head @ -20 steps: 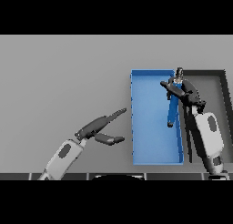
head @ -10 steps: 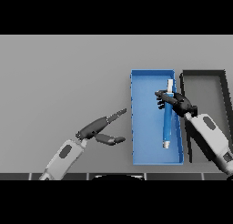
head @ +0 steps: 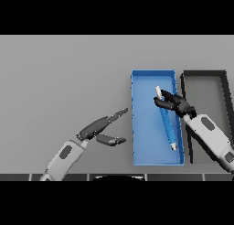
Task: Pick up the blue pipe and place it into the blue bin.
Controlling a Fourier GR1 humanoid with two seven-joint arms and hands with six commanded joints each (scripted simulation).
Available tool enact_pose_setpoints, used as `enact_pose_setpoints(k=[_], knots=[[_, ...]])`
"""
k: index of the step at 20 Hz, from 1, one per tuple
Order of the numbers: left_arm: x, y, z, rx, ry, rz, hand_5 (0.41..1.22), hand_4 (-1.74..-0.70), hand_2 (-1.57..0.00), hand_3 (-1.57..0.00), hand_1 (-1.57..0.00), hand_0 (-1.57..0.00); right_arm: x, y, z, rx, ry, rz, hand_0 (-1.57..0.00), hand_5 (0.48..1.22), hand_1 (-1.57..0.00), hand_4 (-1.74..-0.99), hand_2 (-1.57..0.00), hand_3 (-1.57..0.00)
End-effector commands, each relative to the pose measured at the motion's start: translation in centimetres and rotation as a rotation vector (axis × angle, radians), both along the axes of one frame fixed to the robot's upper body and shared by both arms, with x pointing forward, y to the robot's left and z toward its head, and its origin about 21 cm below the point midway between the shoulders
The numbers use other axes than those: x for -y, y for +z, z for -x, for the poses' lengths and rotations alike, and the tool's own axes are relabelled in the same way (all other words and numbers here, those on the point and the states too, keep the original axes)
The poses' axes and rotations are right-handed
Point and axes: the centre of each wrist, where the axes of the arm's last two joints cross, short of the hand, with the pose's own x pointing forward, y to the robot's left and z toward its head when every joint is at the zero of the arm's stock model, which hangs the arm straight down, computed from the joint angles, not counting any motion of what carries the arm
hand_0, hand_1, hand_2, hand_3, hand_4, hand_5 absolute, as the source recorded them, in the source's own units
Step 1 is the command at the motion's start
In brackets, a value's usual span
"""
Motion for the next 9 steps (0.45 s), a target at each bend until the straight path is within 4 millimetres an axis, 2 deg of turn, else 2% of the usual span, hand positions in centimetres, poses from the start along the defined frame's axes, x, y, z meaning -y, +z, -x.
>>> enact_pose_setpoints(k=[1,7,9], knots=[[-0.02,-0.15,0.04,-0.003,-0.001,-0.001,0.471,-0.83,0.0,0.0,0.0,0.0,-0.02,-0.07,0.16,0.0,-0.001,0.005,-0.05,0.807,-0.04,-1.182,-0.04,-0.02],[0.12,-0.32,0.28,0.012,-0.002,-0.009,0.472,-0.83,0.0,0.0,0.0,0.0,0.04,-0.55,0.27,0.017,0.004,0.011,-0.02,0.766,-0.01,-1.186,-0.01,-0.01],[-0.09,-0.57,0.24,0.003,-0.001,-0.011,0.474,-0.83,0.0,0.0,0.0,0.0,-0.09,-0.08,0.15,0.017,0.021,0.012,-0.02,0.769,-0.01,-1.186,-0.01,-0.01]])
